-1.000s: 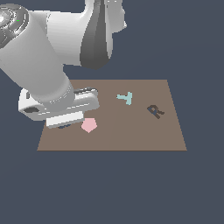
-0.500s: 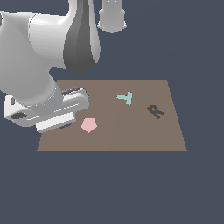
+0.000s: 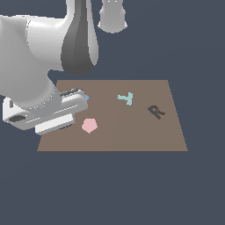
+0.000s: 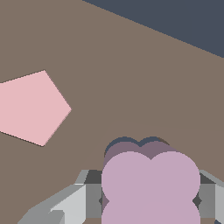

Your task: Insert a designated object into the corresponding slot on a board.

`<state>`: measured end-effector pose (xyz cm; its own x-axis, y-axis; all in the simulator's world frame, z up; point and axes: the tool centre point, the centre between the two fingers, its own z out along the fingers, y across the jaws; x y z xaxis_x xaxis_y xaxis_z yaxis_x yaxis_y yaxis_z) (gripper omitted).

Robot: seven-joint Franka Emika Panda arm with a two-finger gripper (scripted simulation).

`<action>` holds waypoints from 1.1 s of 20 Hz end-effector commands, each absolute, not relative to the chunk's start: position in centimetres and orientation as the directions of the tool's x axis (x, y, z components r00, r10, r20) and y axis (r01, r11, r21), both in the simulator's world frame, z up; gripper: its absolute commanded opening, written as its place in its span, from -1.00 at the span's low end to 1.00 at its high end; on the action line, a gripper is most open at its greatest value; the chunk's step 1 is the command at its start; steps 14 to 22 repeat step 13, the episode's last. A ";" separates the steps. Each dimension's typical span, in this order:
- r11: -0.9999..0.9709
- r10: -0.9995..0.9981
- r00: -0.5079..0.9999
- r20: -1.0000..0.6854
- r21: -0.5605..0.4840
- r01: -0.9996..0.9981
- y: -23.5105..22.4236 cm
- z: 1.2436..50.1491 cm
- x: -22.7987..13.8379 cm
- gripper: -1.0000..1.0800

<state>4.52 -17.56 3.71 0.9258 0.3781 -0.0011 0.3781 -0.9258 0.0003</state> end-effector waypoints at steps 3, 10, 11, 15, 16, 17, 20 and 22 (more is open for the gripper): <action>-0.925 0.381 0.925 -0.001 0.000 0.381 -17.6 3.0 4.6 -1.00; -0.925 0.381 0.925 -0.001 0.000 0.381 -17.6 3.0 4.6 0.92; -0.925 0.381 0.925 -0.001 0.000 0.381 -17.6 3.0 4.6 0.92; -0.925 0.381 0.925 -0.001 0.000 0.381 -17.6 3.0 4.6 0.92; -0.925 0.381 0.925 -0.001 0.000 0.381 -17.6 3.0 4.6 0.92; -0.925 0.381 0.925 -0.001 0.000 0.381 -17.6 3.0 4.6 0.92; -0.925 0.381 0.925 -0.001 0.000 0.381 -17.6 3.0 4.6 0.92; -0.925 0.381 0.925 -0.001 0.000 0.381 -17.6 3.0 4.6 0.92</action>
